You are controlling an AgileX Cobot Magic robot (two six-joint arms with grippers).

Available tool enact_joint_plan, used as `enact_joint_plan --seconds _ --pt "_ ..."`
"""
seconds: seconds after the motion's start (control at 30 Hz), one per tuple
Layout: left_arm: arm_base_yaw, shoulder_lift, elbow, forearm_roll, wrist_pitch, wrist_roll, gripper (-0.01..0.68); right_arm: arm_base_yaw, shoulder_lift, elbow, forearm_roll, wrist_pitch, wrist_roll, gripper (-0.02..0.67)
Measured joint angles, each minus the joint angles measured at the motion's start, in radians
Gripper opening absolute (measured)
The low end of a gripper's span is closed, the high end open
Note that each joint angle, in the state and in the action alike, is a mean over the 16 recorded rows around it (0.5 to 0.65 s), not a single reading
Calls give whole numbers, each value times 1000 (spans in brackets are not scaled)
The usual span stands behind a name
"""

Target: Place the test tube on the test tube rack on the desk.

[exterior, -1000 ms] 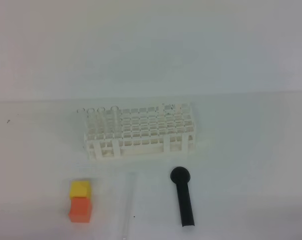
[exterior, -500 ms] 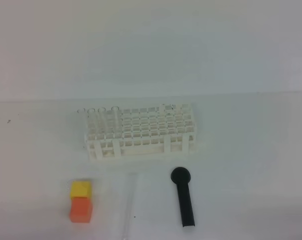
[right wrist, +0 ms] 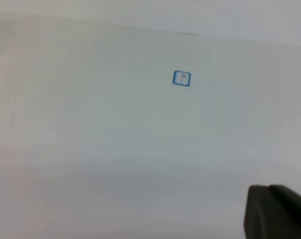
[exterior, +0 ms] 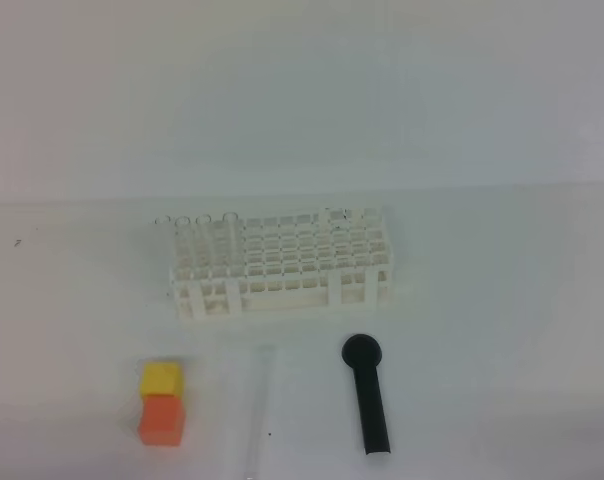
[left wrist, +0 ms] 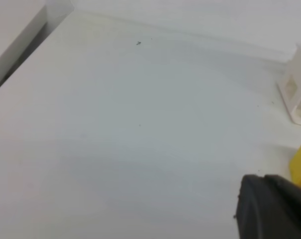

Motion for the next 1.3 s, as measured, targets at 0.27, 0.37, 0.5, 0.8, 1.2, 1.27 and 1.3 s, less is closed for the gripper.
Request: enact_joint_plan --seconds 0.27,0.37,0.5,0.8,1.2,1.27,1.3 --pt "0 0 0 55 -6 1 -1 0 0 0 0 0 0 -1" --pt "0 0 -2 85 -30 0 -1 0 0 0 0 0 0 -1" --pt "0 0 -2 125 -77 0 -1 0 0 0 0 0 0 -1" --pt "0 0 -2 129 -190 -14 -1 0 0 0 0 0 0 -1" --pt "0 0 0 -69 -387 -183 -1 0 0 0 0 0 0 -1" --pt "0 0 0 -95 -426 -209 -1 0 0 0 0 0 0 -1" --pt "0 0 0 -103 -453 -223 -1 0 0 0 0 0 0 -1"
